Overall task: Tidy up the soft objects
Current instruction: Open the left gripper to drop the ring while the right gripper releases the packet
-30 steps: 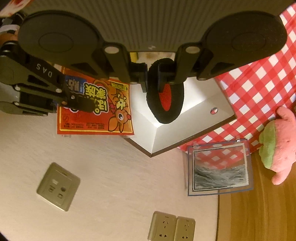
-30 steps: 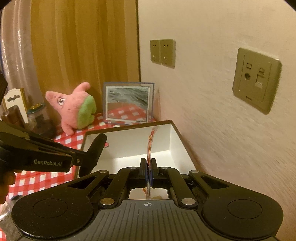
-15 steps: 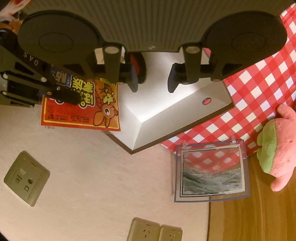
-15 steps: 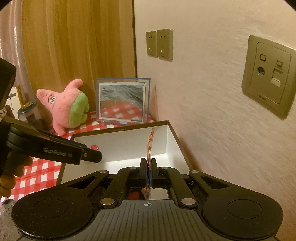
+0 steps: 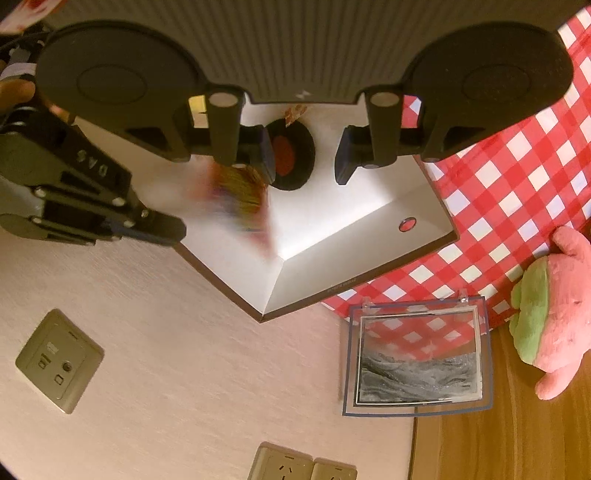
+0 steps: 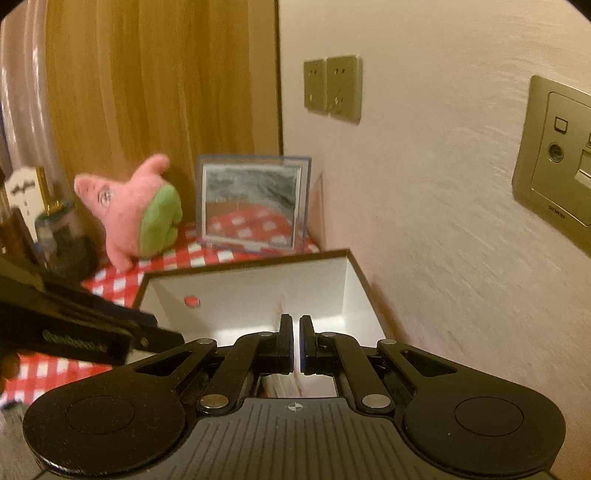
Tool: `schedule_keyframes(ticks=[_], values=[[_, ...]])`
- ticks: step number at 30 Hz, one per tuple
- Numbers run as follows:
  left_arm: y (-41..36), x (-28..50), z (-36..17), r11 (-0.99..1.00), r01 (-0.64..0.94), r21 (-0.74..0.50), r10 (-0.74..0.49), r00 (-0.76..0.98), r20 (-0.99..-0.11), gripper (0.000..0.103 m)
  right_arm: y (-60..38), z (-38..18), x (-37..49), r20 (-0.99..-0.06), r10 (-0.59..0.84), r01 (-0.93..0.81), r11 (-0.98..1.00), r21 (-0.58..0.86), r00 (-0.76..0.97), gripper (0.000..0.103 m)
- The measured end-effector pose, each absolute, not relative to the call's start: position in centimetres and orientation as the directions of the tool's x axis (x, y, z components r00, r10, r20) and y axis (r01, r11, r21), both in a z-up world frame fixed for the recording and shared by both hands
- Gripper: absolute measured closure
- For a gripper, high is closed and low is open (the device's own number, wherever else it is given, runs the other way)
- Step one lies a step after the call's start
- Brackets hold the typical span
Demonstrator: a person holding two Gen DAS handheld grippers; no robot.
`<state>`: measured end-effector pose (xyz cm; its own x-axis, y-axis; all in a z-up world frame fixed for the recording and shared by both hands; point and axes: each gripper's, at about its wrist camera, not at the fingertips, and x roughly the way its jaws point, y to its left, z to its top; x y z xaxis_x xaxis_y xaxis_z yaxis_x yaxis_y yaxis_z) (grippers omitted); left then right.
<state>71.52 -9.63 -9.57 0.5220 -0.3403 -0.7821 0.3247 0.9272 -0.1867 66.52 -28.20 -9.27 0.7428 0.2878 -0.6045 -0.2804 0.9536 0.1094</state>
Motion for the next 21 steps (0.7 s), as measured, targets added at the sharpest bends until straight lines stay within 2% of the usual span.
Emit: schedule_keyframes(ticks=[1,3,5,6,8,21], values=[[-9.6,71.3,-9.5,0.927,0.326,-0.187,-0.341,0.521,-0.782,0.072,-28.1,-9.4,66.4,-0.617,0.286,-0.284,0.953,0.104,0.733,0.096],[-9.5,70.9,-9.4,0.925,0.331,-0.188,-0.344,0.517,-0.784,0.072,-28.2,-9.5,66.0,-0.636,0.289,-0.29,0.951,0.105,0.716,0.084],[-9.5,70.4,-9.3,0.923,0.334,-0.189,-0.346,0.513,-0.785,0.072,-28.4,-9.6,65.2,-0.639,0.286,-0.284,0.952,0.109,0.714,0.053],[-9.4,70.2,-9.2,0.923,0.335,-0.191,-0.349,0.512,-0.785,0.072,-28.5,-9.6,64.9,-0.637,0.284,-0.28,0.953,0.111,0.716,0.048],[-9.3,69.6,-9.1,0.922,0.336,-0.194,-0.352,0.512,-0.784,0.072,-28.6,-9.6,64.2,-0.638,0.288,-0.278,0.953,0.119,0.714,0.045],[-8.9,66.0,-7.8,0.919,0.339,-0.201,-0.361,0.52,-0.774,0.071,-29.6,-9.2,61.1,-0.666,0.311,-0.242,0.95,0.197,0.678,0.045]])
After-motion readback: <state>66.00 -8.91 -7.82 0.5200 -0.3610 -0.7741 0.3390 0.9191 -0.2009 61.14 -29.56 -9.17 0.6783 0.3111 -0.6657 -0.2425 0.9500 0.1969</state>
